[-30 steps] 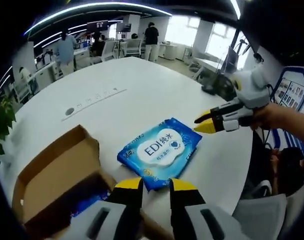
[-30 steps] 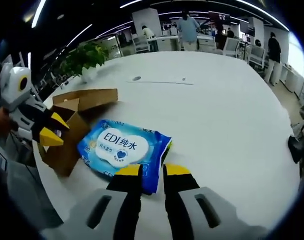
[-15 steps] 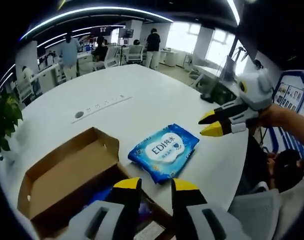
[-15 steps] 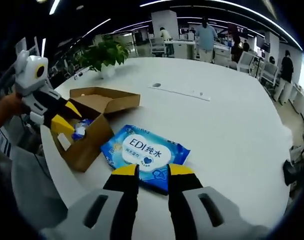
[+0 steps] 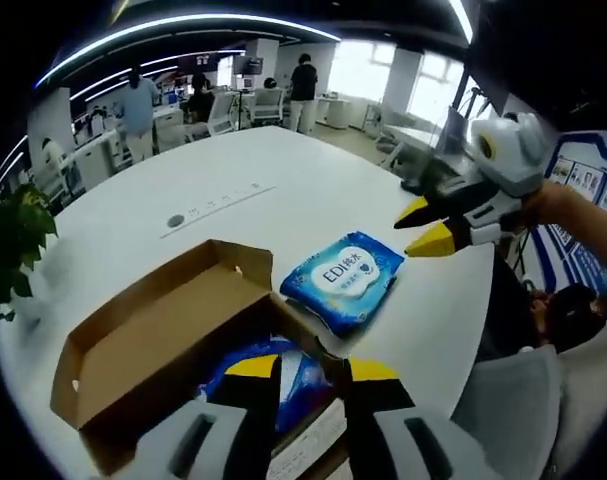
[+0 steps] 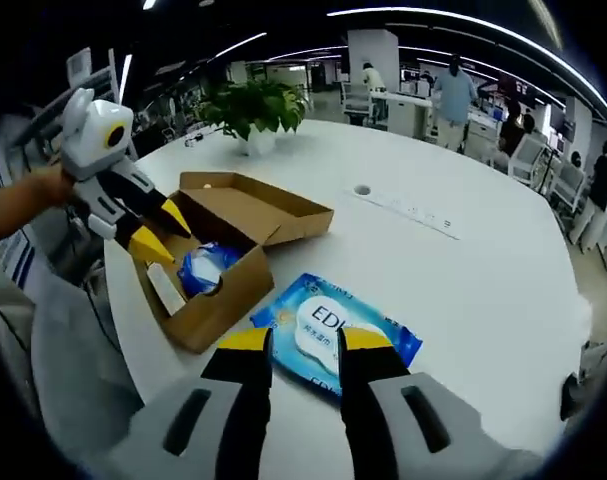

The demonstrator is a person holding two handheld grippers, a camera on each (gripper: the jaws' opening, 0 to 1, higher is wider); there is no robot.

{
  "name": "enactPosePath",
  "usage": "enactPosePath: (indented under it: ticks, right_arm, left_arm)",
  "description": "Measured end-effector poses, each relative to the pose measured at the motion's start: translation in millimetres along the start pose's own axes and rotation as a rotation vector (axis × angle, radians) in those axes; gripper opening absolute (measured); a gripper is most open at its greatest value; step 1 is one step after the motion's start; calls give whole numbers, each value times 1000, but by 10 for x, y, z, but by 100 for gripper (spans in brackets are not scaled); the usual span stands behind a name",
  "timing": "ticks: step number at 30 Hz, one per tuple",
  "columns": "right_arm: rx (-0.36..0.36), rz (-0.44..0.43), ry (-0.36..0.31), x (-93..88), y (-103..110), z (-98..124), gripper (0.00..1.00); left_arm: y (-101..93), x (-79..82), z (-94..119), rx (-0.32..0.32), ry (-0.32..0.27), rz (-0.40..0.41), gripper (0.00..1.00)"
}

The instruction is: Operate the shoe box by opening the lid, removing the specified soft item, and placing it in the target area until the item is outside and the box remains undamaged.

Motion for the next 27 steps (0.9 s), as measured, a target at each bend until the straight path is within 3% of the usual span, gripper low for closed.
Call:
enactPosePath:
  ticks: [11,23,27]
  right_arm:
    - [74,79,25,164,201,-276,25]
    - [130,130,46,279,351,-523,25]
    - [145,146,54,310,398,-620,25]
  left_arm:
    - [213,-248,17,-36,31,-47,25]
    - [319,-361,-30,-87,28,-103,25]
    - [398,-418,-49,-57,51,-86,24]
Point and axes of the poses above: the point that each gripper's makers call its tool centre point, and the gripper's own axes: z roughly backward along the fingers, y roughly to its left, x roughly out of its top, the point moved 6 cm from there along z, roughly backward along the fingers, and after that the axes turned 13 degrees about x, right-handed, at the moved point
